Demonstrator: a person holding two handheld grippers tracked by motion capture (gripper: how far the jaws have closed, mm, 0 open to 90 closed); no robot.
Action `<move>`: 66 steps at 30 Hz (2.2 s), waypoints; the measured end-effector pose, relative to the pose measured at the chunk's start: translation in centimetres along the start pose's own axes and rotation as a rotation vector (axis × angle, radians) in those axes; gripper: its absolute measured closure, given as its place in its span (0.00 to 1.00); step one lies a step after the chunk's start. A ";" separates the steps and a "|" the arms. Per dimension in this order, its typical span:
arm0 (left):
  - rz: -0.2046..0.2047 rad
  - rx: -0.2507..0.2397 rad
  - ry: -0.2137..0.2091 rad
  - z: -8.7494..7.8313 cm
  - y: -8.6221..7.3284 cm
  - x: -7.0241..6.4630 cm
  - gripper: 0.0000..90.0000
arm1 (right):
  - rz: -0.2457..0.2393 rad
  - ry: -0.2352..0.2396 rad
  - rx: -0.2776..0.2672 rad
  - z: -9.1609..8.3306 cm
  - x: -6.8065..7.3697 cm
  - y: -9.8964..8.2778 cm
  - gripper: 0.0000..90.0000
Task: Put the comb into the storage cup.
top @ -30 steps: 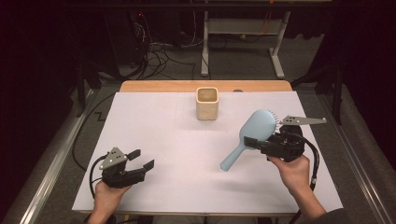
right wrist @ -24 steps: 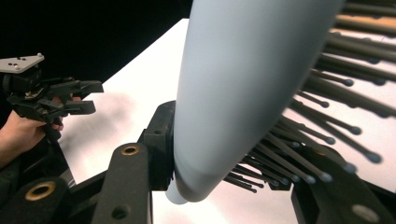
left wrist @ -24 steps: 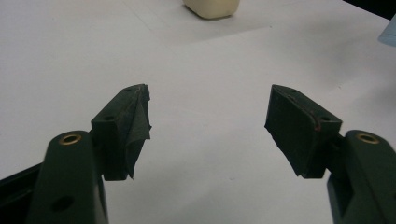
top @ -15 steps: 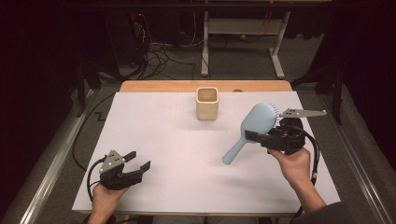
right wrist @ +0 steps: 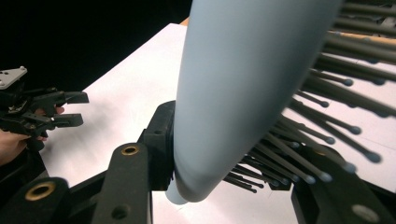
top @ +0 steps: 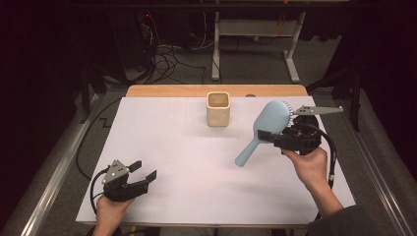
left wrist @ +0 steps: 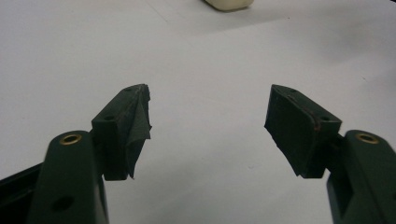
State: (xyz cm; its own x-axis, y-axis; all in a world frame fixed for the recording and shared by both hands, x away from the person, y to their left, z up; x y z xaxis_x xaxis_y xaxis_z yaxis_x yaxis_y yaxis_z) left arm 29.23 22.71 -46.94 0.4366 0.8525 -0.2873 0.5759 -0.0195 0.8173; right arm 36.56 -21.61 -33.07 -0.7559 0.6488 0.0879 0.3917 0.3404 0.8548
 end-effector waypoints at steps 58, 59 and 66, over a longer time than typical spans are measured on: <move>-0.036 0.008 0.003 0.1 0.0 0.6 0.35 | 0.028 -0.083 0.027 2.2 -2.7 5.0 0.61; -0.036 0.007 0.003 0.1 0.0 0.6 0.35 | 0.027 -0.085 0.030 2.3 -2.8 5.1 0.62; -0.037 0.003 0.002 0.1 0.0 0.7 0.35 | 0.021 -0.095 0.041 2.9 -3.0 5.6 0.62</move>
State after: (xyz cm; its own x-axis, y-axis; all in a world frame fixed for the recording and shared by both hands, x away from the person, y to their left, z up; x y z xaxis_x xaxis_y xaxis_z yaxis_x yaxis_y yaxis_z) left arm 29.63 23.20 -47.18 0.4135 0.8537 -0.3167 0.5942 0.0106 0.8043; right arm 42.50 -19.67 -29.97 -0.6950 0.7169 0.0547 0.4290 0.3525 0.8317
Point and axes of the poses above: each handheld gripper's, and its own axes: z roughly forward along the jaws, y roughly out of its top, x roughly to its left, the point moved 3 cm from there along z, roughly forward along the jaws, and after that the axes turned 12 degrees about -z, right-handed, at the moved point
